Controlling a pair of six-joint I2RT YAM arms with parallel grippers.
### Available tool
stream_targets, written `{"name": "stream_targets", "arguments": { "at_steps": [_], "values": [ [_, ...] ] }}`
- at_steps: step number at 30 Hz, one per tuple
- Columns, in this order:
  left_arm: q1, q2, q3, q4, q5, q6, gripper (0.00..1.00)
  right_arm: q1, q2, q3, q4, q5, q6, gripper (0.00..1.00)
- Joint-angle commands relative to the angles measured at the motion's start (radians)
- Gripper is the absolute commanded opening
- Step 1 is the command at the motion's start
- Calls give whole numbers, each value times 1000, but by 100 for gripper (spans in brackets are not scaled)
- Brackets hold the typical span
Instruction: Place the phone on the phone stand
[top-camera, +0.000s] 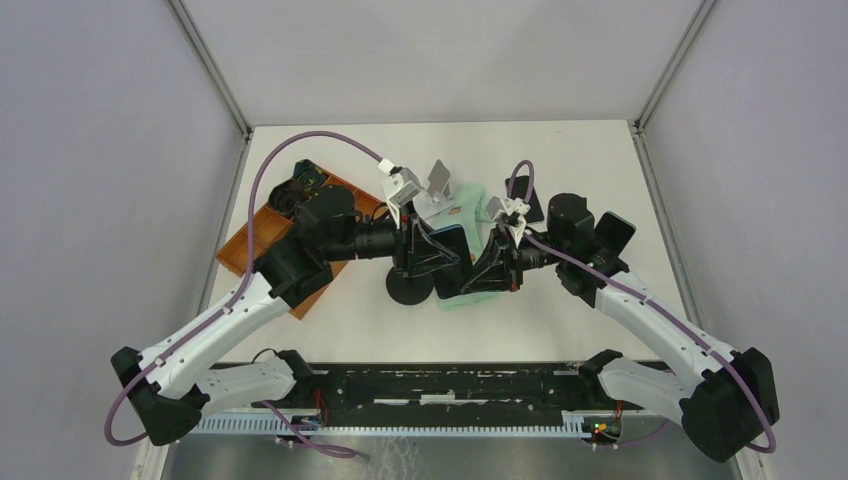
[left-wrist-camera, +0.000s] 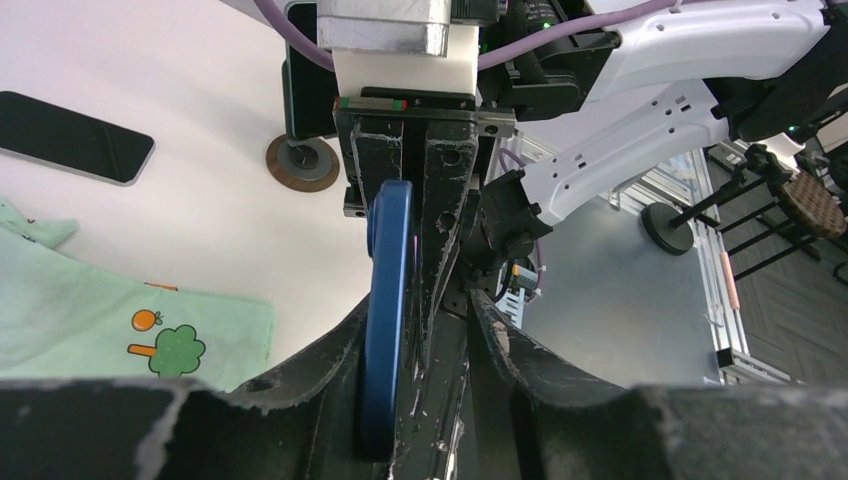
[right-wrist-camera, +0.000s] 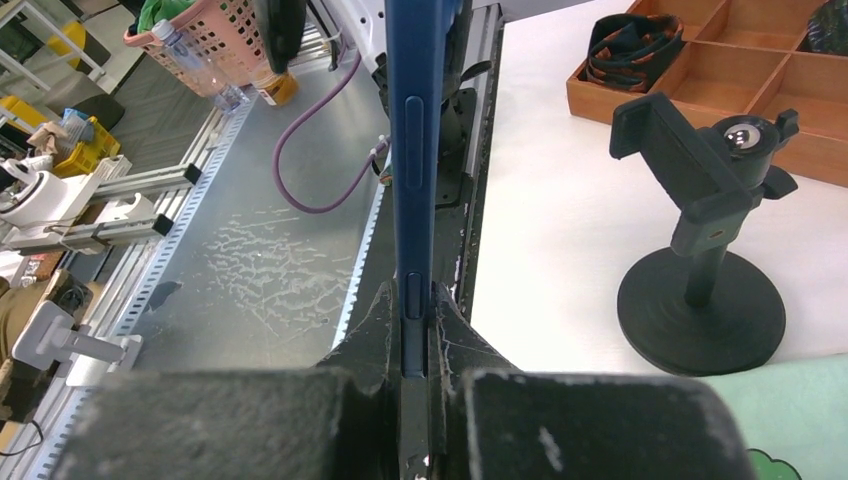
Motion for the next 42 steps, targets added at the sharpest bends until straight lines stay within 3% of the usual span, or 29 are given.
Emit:
{"name": "stream_targets", "arguments": {
  "at_steps": [1, 5, 10, 13, 14, 15, 19, 22, 26, 34, 42],
  "values": [
    [8, 0, 69, -31, 41, 56, 41, 7, -21, 40, -22, 2, -74, 0],
    [14, 4, 85, -51, 42, 68, 38, 10, -20, 47, -45, 7, -95, 0],
    [16, 5, 91, -59, 62, 73, 25, 9, -18, 53, -55, 8, -103, 0],
    [17, 5, 91, -59, 77, 75, 5, 11, -16, 59, -67, 13, -116, 0],
    [16, 2, 90, -60, 76, 76, 3, 10, -15, 61, -73, 15, -124, 0],
    [17, -1, 89, -60, 77, 80, 2, 11, -16, 63, -80, 19, -131, 0],
    [17, -32, 83, -94, 25, 112, 2, 11, -10, 121, -247, 68, -297, 32],
    [17, -70, 99, -174, -57, 179, 2, 11, 10, 221, -442, 211, -520, 48],
    [16, -136, 136, -304, -161, 293, 2, 11, 27, 265, -499, 367, -592, 65],
    [16, -299, 88, -382, -291, 395, 2, 83, 61, 249, -432, 542, -543, 70],
    [17, -488, -101, -291, -328, 264, 2, 150, 85, 246, -377, 621, -476, 67]
  ]
}}
